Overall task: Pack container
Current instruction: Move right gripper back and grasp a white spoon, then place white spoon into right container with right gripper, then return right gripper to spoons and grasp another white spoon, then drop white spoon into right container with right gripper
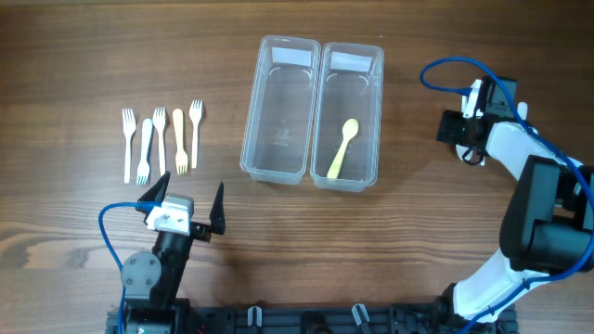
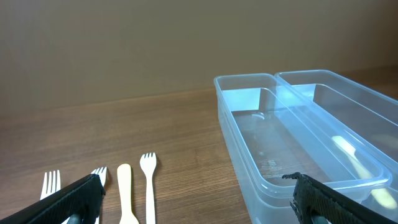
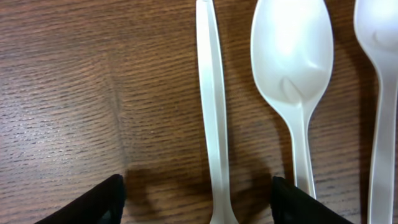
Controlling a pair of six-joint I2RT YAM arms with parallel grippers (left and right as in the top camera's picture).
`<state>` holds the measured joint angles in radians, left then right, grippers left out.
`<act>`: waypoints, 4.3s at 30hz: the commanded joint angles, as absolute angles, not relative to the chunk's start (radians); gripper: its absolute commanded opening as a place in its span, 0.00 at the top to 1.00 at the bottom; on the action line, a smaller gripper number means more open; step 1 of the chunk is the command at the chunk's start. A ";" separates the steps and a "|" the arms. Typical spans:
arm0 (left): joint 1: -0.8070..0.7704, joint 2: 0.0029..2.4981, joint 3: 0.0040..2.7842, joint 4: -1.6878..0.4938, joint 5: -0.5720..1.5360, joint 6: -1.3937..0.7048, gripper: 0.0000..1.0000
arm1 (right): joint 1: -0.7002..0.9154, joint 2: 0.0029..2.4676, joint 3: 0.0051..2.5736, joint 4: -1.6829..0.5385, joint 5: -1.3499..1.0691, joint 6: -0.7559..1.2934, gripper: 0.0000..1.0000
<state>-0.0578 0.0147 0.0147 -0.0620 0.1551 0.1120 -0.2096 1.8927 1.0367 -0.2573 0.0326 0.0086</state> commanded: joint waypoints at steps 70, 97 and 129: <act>-0.054 0.009 0.006 -0.059 0.156 0.127 0.00 | 0.112 1.308 1.143 -0.576 0.081 0.099 0.44; -0.054 0.009 0.006 -0.059 0.156 0.127 0.00 | -0.290 1.826 1.102 -0.260 0.024 -0.185 0.30; -0.054 0.009 0.006 -0.060 0.156 0.127 0.00 | -0.237 1.688 1.179 -0.306 -0.700 0.089 0.96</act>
<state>-0.0578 0.0147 0.0147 -0.0620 0.1551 0.1120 -0.2775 1.8587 1.1545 -0.3386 -0.4637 -0.0101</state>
